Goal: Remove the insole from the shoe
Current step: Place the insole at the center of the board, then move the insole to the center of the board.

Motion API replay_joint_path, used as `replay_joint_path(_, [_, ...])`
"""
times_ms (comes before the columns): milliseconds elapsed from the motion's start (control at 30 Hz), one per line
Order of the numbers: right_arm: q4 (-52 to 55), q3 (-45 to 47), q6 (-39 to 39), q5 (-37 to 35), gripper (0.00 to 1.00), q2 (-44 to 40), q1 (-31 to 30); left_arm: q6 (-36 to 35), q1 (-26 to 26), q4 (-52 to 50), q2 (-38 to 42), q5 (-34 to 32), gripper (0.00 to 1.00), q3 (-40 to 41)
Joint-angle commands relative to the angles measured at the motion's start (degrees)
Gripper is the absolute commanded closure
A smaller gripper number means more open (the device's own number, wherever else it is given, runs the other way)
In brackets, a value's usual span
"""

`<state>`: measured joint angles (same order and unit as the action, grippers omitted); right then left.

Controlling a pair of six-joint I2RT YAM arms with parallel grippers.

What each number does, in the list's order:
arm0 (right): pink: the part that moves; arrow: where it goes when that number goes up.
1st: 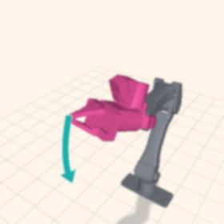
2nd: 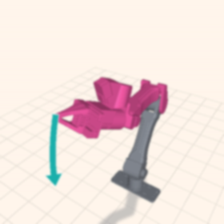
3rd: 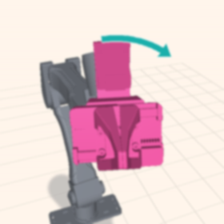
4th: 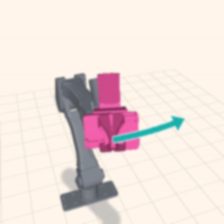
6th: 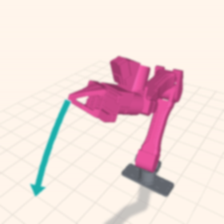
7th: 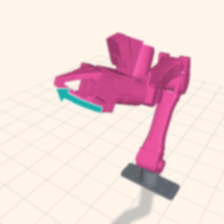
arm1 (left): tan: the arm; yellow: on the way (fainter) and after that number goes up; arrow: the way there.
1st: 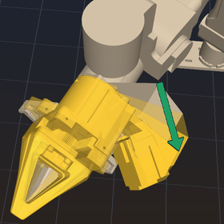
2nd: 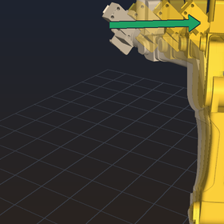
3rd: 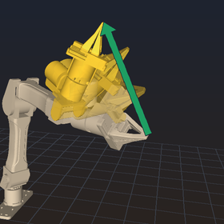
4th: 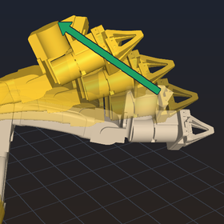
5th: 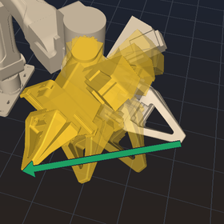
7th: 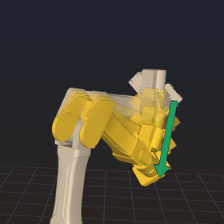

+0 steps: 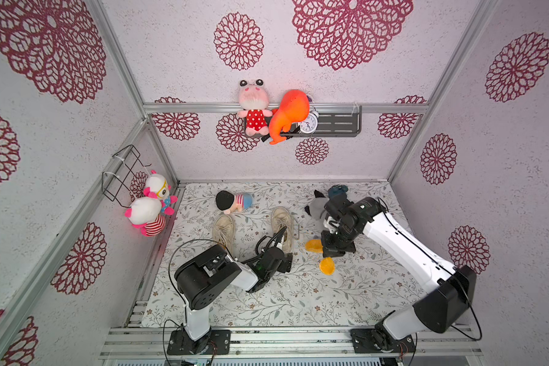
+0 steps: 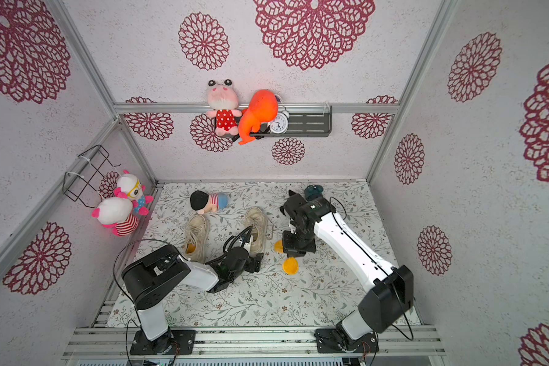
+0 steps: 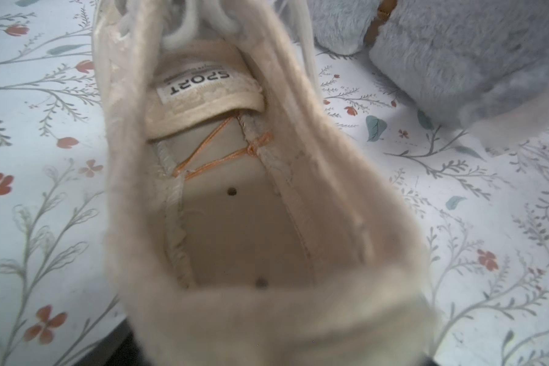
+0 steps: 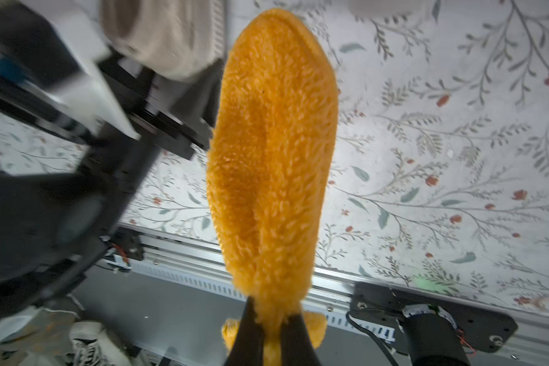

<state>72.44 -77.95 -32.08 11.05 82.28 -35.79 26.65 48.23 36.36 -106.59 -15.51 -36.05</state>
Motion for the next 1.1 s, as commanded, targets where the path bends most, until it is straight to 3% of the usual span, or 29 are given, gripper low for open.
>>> replay_joint_path(0, [-10.37, 10.95, -1.53, -3.77, 1.0, -3.69, -3.34, 1.74, 0.2, -0.55, 3.32, 7.13, 0.04, 1.7])
replay_joint_path(133, [-23.07, 20.97, -5.76, -2.65, 0.97, -3.42, -6.23, 0.71, 1.64, -1.58, 11.01, 5.79, 0.02, 5.56])
replay_joint_path(233, [-25.46, 24.67, -6.28, -3.14, 0.79, -2.36, -7.43, 1.4, 1.69, -7.96, 18.38, 4.57, 0.02, 6.09])
replay_joint_path(367, [-21.89, 25.47, -2.42, -2.36, 0.45, -0.21, -7.5, 3.73, 1.69, -21.32, 28.57, -0.84, 0.02, 3.88])
replay_joint_path(500, [-16.32, 20.23, 2.08, -5.28, 0.31, 1.14, -6.87, 7.32, 0.65, -30.94, 36.02, -6.75, 0.02, 0.39])
replay_joint_path(600, [-14.77, 17.92, 4.31, -8.15, 0.28, 4.09, -6.74, 13.62, -3.53, -37.74, 37.62, -6.95, 0.02, -2.94])
replay_joint_path(767, [-21.5, 18.55, 4.06, -7.7, 0.31, 8.98, -6.99, 21.47, -12.26, -45.83, 33.01, 3.69, 0.01, -9.78])
replay_joint_path(967, [-28.24, 20.96, 2.71, -8.13, 0.37, 13.61, -8.11, 21.5, -17.26, -55.94, 19.95, 18.51, 0.05, -22.84])
replay_joint_path(1067, [-30.6, 22.85, 1.24, -8.56, 0.45, 14.09, -8.33, 21.51, -18.23, -57.73, 15.44, 22.98, 0.08, -26.99])
